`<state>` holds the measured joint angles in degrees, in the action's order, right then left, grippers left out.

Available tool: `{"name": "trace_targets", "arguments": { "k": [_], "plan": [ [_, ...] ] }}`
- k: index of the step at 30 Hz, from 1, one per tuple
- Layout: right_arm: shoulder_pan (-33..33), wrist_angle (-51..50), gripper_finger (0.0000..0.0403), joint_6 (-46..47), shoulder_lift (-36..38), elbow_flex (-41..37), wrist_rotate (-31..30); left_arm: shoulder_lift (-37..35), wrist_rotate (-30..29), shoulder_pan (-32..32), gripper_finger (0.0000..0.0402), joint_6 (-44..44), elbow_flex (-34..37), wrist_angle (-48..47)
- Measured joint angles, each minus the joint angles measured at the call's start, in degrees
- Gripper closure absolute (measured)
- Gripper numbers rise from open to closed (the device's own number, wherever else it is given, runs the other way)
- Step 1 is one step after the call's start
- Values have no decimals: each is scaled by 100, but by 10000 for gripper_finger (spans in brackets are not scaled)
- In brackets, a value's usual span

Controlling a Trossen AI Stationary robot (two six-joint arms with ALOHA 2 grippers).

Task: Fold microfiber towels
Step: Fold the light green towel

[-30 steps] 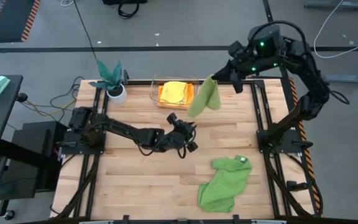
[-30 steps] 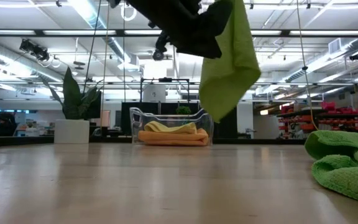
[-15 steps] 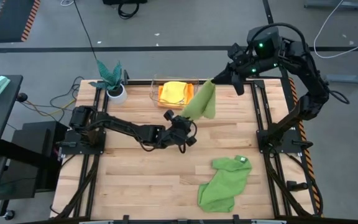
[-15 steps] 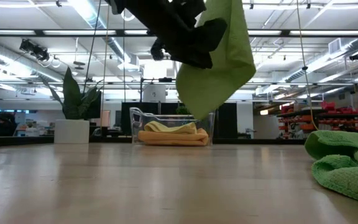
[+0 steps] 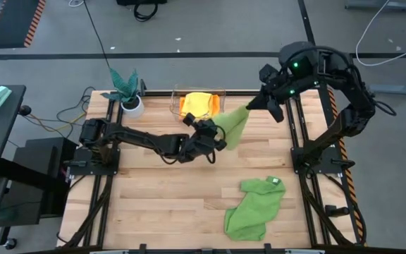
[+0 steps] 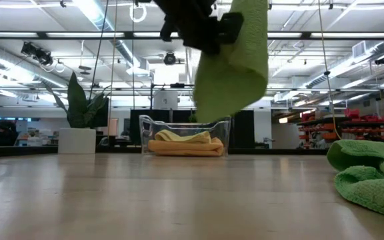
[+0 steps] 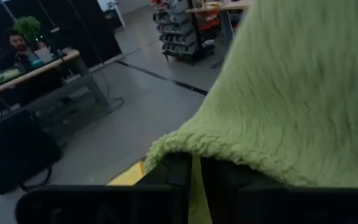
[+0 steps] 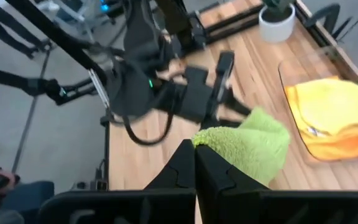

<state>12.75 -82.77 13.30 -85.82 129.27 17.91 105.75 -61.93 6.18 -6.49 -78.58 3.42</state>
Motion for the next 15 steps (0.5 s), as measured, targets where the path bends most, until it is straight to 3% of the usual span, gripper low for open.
{"name": "trace_targets", "arguments": {
  "k": [5, 15],
  "plan": [
    [-297, -339, 403, 1, -2, -59, -21, -1, -44, -27, 361, 359, -291, -20],
    [-809, -727, 403, 167, 1, -59, -677, -126, -671, 20, 370, 564, -590, 1]
  ]
}}
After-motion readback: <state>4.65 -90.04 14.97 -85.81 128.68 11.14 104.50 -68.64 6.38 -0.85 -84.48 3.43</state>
